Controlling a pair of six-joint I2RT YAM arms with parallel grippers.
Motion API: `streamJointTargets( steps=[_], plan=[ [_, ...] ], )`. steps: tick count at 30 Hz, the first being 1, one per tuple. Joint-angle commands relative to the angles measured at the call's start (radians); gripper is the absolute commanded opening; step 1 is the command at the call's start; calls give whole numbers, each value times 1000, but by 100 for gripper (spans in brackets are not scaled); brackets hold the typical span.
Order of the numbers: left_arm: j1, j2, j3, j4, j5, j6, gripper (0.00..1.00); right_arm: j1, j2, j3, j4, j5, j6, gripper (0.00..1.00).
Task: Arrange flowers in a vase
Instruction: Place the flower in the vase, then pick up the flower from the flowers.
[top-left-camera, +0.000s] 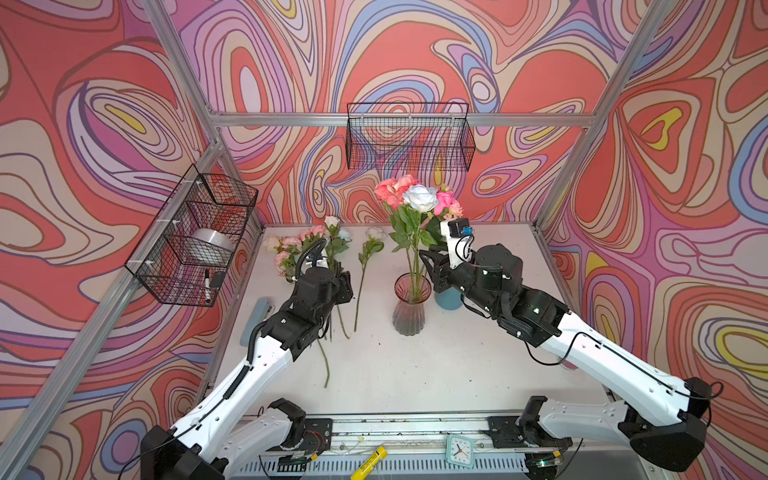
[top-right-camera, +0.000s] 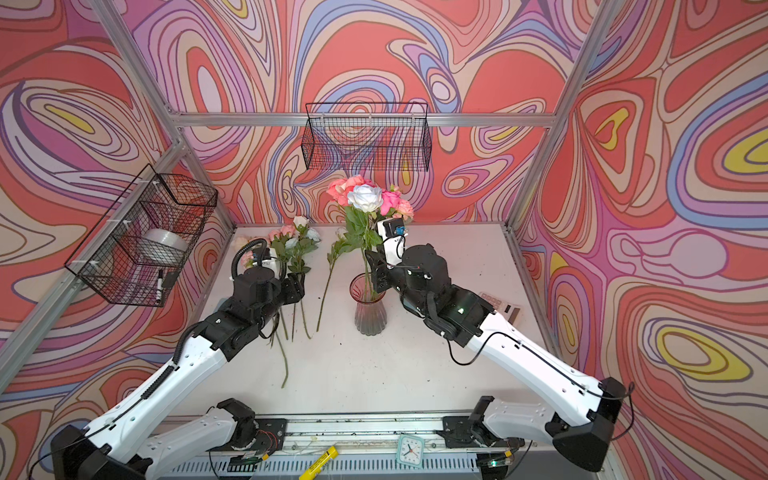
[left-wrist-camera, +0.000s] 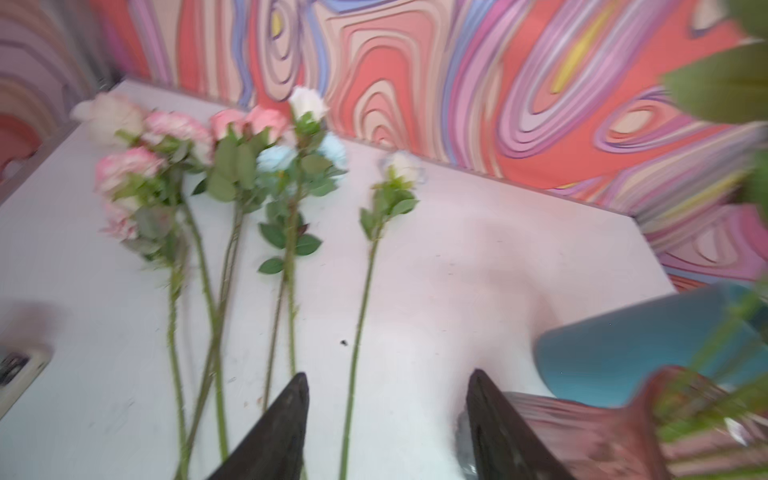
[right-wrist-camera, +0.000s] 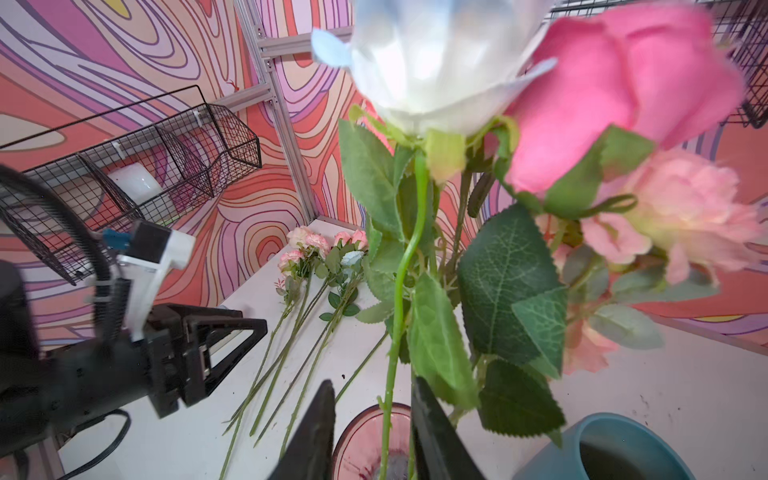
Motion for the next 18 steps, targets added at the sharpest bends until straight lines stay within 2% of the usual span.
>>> streamJointTargets(
  steps=[1,5,7,11,16,18],
  plan=[
    [81,64,-65,-139,1,-186,46,-1,-55,-33,18,-8,20,32],
    [120,144,-108,-157,-59,-244,46,-1,-86,-59,13,7,16,32],
    [140,195,-99,-174,-119,-259,46,-1,-97,-73,13,11,16,32],
    [207,322,-49,-150,-162,-249,46,-1,-122,-108,17,7,23,32],
    [311,484,45,-101,-122,-187,40,-2,-165,-148,2,23,32,33],
    [340,551,92,-83,-33,-131,36,-1,-181,-160,-7,26,35,33]
  ],
)
